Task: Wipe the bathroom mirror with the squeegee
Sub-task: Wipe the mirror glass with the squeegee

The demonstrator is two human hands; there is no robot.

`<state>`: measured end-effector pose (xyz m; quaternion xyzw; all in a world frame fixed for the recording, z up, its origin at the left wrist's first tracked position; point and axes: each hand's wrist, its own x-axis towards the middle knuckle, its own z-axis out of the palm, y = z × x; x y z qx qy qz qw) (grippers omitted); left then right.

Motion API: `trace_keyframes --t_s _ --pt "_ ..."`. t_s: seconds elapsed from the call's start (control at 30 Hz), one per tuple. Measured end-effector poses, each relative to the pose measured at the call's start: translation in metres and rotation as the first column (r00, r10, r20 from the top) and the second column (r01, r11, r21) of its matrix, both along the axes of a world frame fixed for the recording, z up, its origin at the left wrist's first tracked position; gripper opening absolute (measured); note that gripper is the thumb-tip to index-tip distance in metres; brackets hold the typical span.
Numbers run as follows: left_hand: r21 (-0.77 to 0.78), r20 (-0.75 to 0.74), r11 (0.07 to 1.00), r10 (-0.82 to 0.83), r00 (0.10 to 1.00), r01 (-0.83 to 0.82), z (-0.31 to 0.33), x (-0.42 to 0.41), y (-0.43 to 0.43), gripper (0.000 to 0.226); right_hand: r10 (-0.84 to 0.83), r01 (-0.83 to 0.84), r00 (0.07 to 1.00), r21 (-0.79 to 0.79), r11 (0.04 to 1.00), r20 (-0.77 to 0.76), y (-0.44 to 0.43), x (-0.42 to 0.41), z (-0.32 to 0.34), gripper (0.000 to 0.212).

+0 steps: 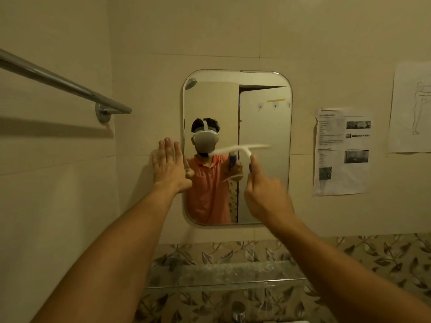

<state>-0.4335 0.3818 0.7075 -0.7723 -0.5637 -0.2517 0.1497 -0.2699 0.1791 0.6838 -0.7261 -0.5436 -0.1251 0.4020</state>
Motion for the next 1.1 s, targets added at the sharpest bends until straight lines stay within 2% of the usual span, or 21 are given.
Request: trace_keyframes --t_s 0.07,0.13,0.23,0.37,0.63,0.8,0.9,1.1 --pt "-0.024 0.006 0.999 -0.029 1.0 0.029 0.01 -0.001 0.002 0.131 0.014 -0.017 0.999 0.114 0.993 0.031 -0.004 0.0 0.04 0.053" --pt "-0.042 -0.004 0.997 -0.062 0.998 0.062 0.019 0.001 0.004 0.13 -0.006 -0.005 0.998 0.161 0.987 0.07 -0.002 0.003 0.081 0.056" --pt "-0.067 -0.031 0.995 -0.082 0.996 0.08 0.025 0.004 0.006 0.13 -0.072 0.061 0.995 0.16 0.985 0.062 0.011 0.011 0.118 0.059" --pt "-0.08 -0.038 0.993 -0.092 0.995 0.089 0.027 0.004 0.014 0.127 -0.092 0.085 0.995 0.146 0.986 0.04 0.024 0.015 0.127 0.059" --pt "0.011 -0.131 1.0 -0.016 0.991 0.017 0.026 0.004 0.013 0.12 -0.142 0.143 0.99 0.09 0.986 -0.011 0.026 0.009 0.066 0.062" --pt "-0.017 -0.199 0.998 0.054 0.978 -0.059 0.035 0.008 0.01 0.123 -0.157 0.157 0.986 0.004 0.988 -0.052 0.02 -0.001 0.009 0.063" --pt "-0.053 -0.225 0.997 0.042 0.974 -0.055 0.042 0.01 0.003 0.125 -0.175 0.17 0.981 -0.06 0.984 -0.082 0.017 -0.006 -0.023 0.064" --pt "-0.066 -0.208 0.998 -0.032 0.978 0.019 0.045 0.0 0.001 0.114 -0.181 0.163 0.972 -0.124 0.979 -0.149 0.016 -0.016 -0.065 0.062"
